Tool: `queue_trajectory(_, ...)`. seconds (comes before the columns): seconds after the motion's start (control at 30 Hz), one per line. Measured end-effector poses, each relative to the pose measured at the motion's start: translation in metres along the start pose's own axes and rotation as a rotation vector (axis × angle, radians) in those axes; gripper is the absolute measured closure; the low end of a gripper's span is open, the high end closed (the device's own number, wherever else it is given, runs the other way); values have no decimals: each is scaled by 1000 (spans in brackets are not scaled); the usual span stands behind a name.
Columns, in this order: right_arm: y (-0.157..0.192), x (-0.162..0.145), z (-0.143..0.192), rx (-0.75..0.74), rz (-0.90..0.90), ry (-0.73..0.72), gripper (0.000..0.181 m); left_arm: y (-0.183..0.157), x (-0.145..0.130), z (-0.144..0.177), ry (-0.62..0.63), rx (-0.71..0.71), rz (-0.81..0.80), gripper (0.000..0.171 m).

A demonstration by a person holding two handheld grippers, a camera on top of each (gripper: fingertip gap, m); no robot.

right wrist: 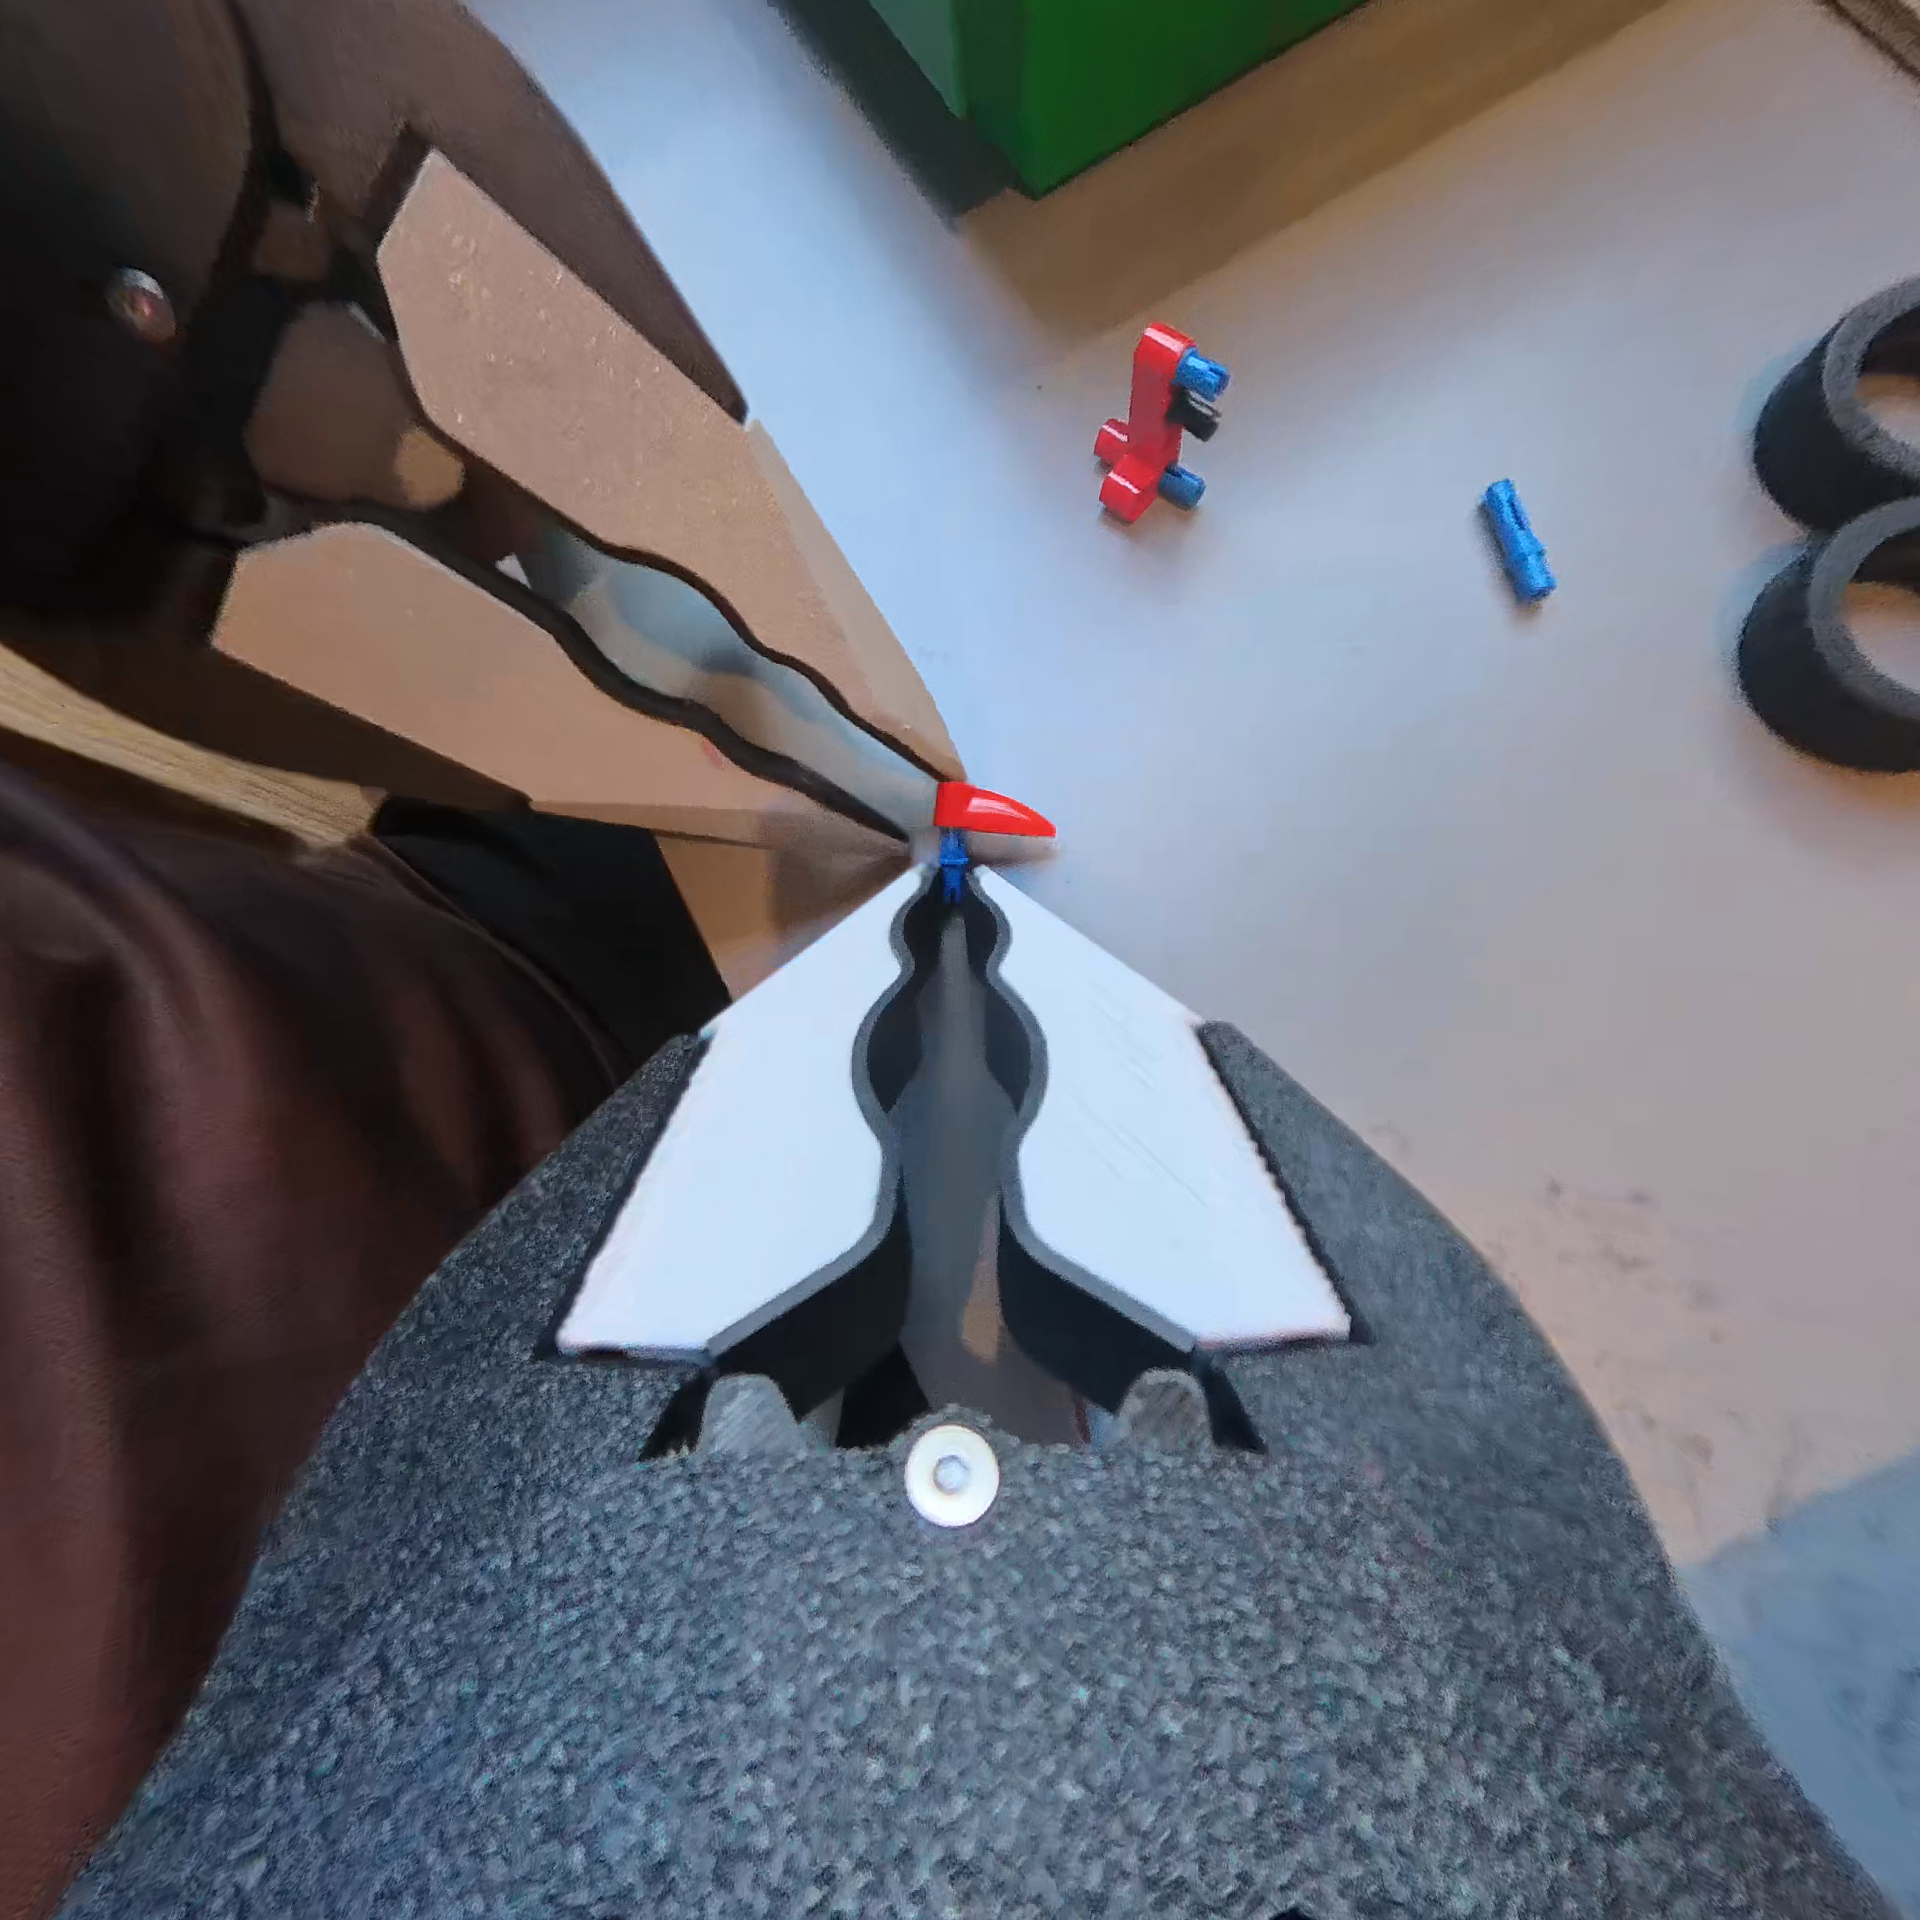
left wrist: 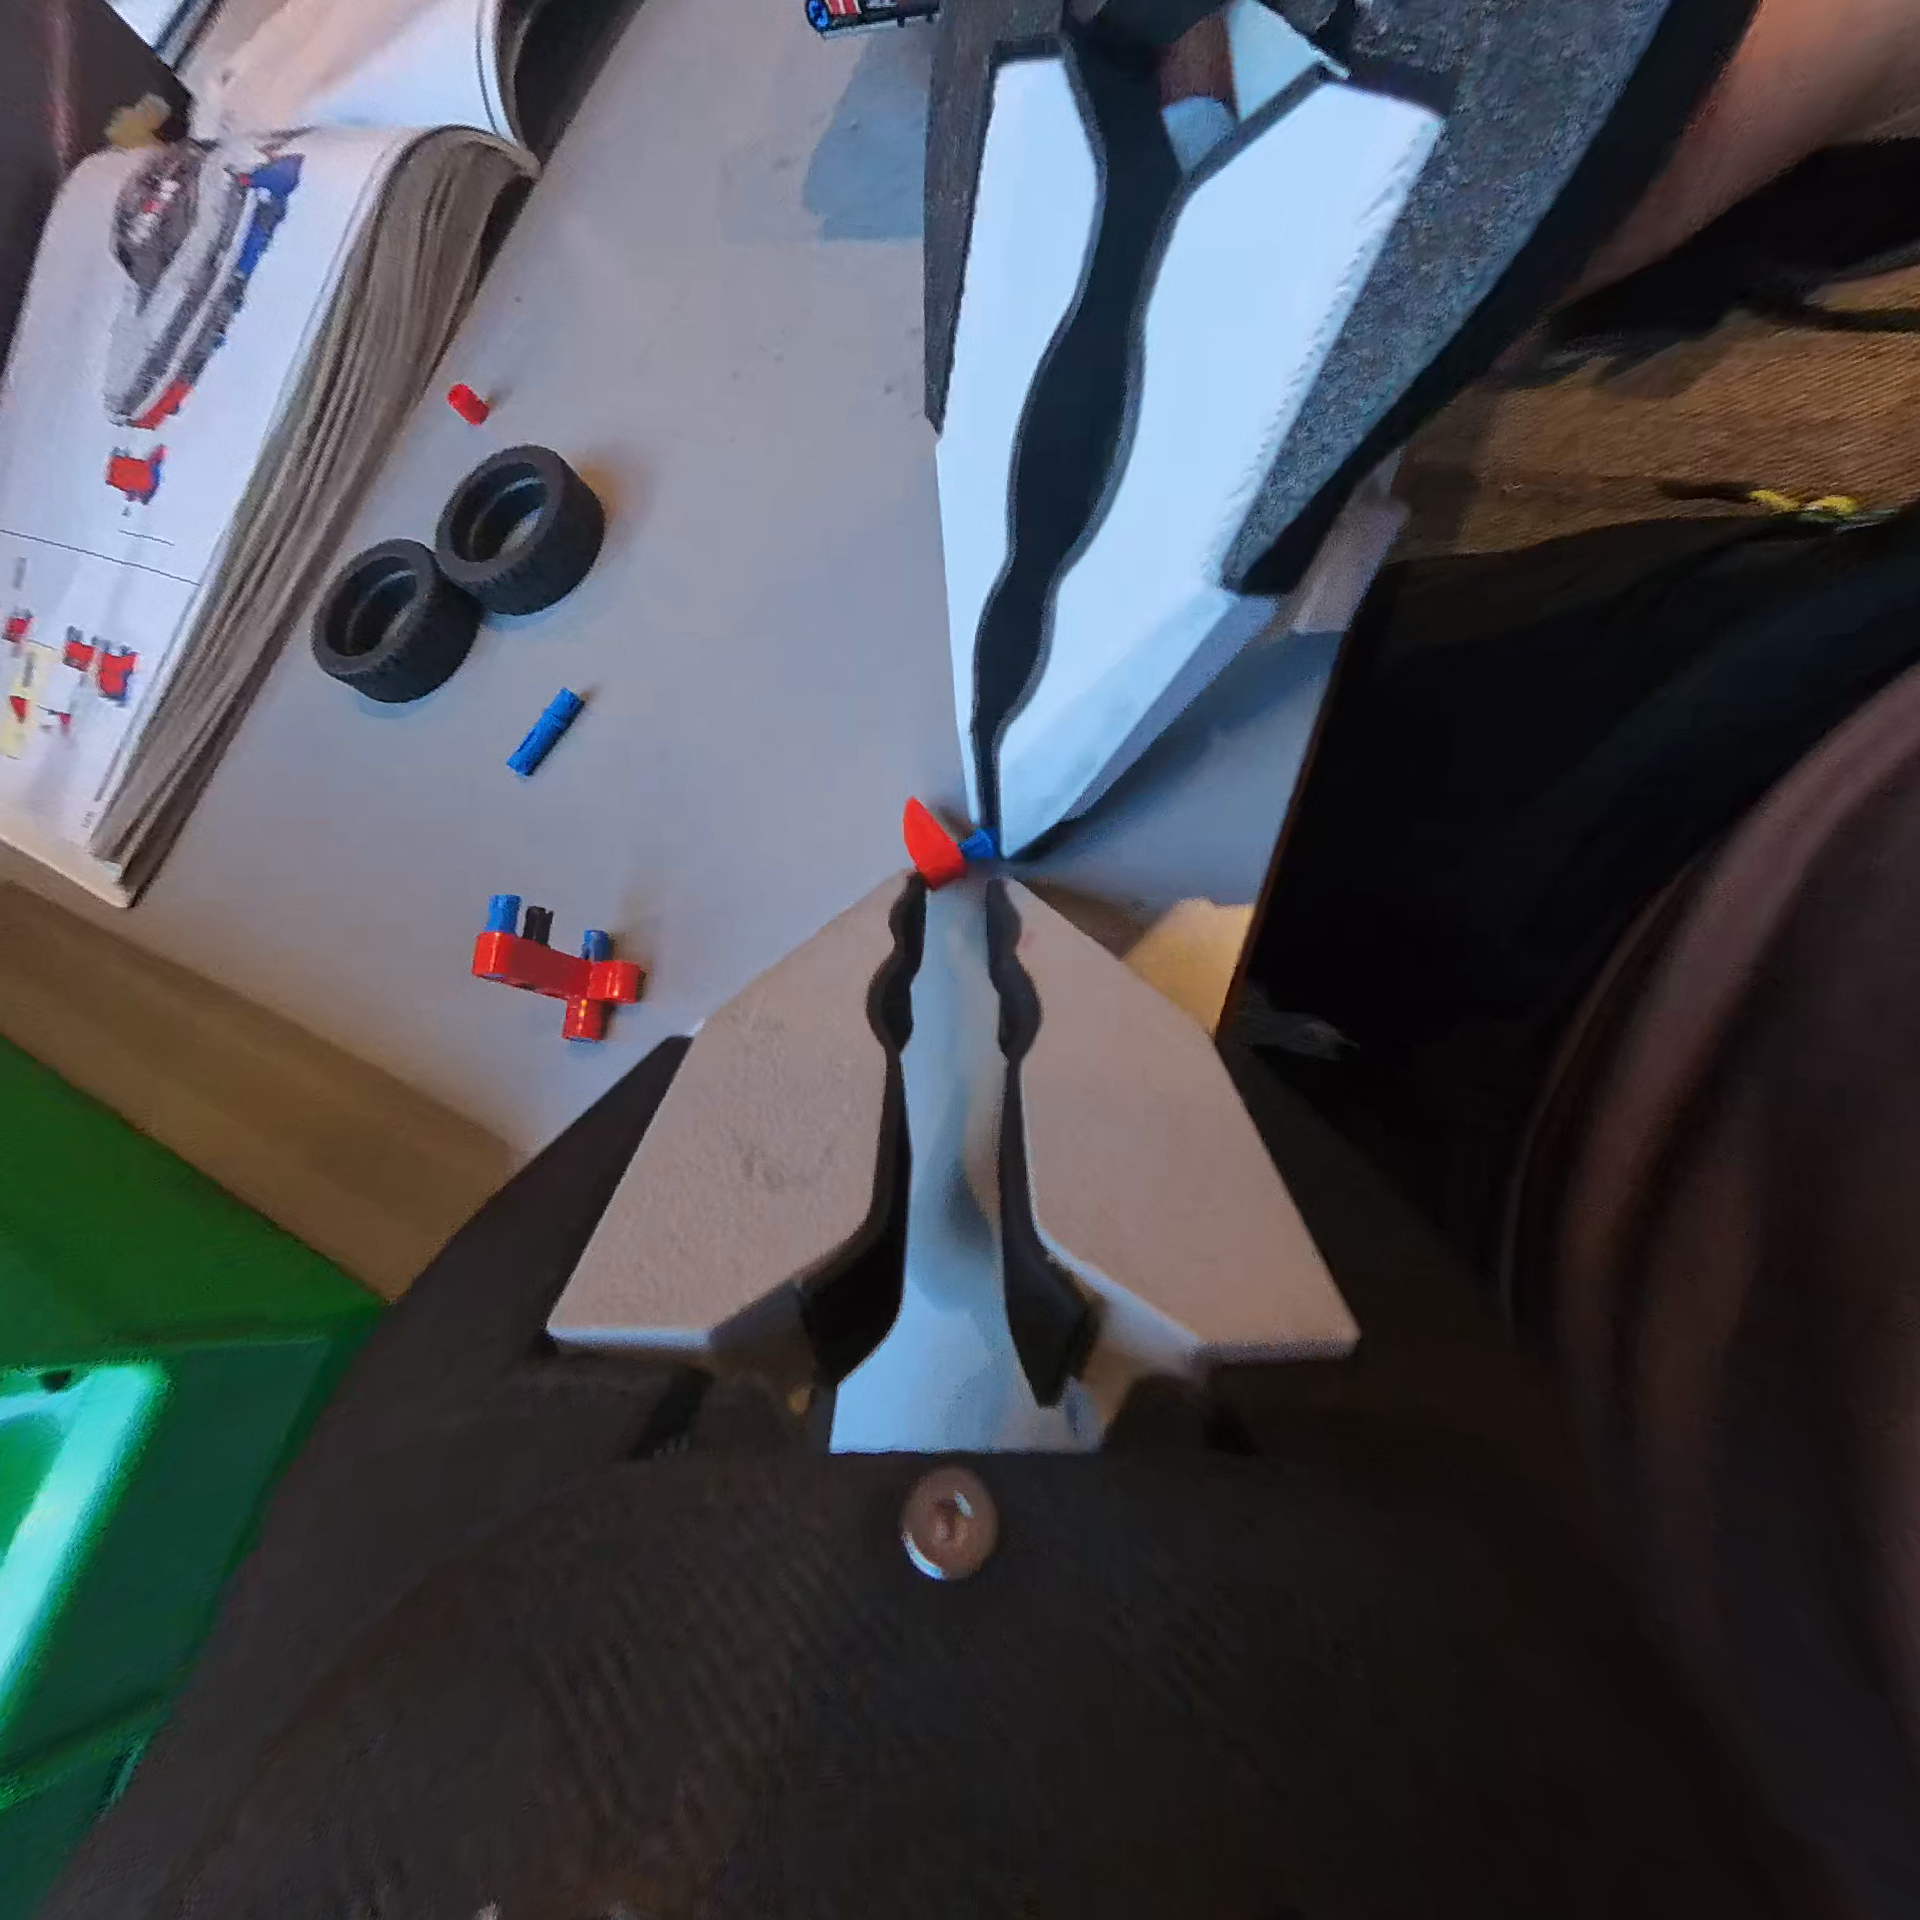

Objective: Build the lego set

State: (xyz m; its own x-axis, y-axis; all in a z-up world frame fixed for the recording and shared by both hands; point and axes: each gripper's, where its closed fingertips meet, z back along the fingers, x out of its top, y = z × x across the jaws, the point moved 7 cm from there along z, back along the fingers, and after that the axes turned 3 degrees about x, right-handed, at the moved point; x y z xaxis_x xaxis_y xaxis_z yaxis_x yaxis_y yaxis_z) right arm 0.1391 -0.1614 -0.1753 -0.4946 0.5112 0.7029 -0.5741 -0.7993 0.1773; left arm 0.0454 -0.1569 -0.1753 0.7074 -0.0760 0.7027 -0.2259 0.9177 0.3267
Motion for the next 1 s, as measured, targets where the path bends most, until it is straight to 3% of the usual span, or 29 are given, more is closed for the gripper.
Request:
queue_trajectory(0.27, -6, 5, -1, 19, 124, 58, 179, 18, -14, 15, -28, -216, 140, 155)
queue_trajectory(0.5, -7, 10, -5, -10, 254, 64, 179, 38, -21, 13, -27, -243, 196, 156)
queue_trajectory(0.93, 3, 10, -7, -227, 694, 5, 178, 48, -16, 8, -50, -434, 347, 151)
queue_trajectory(1.0, 7, 11, -5, -241, 737, -4, 178, 49, -13, 9, -83, -480, 386, 157)
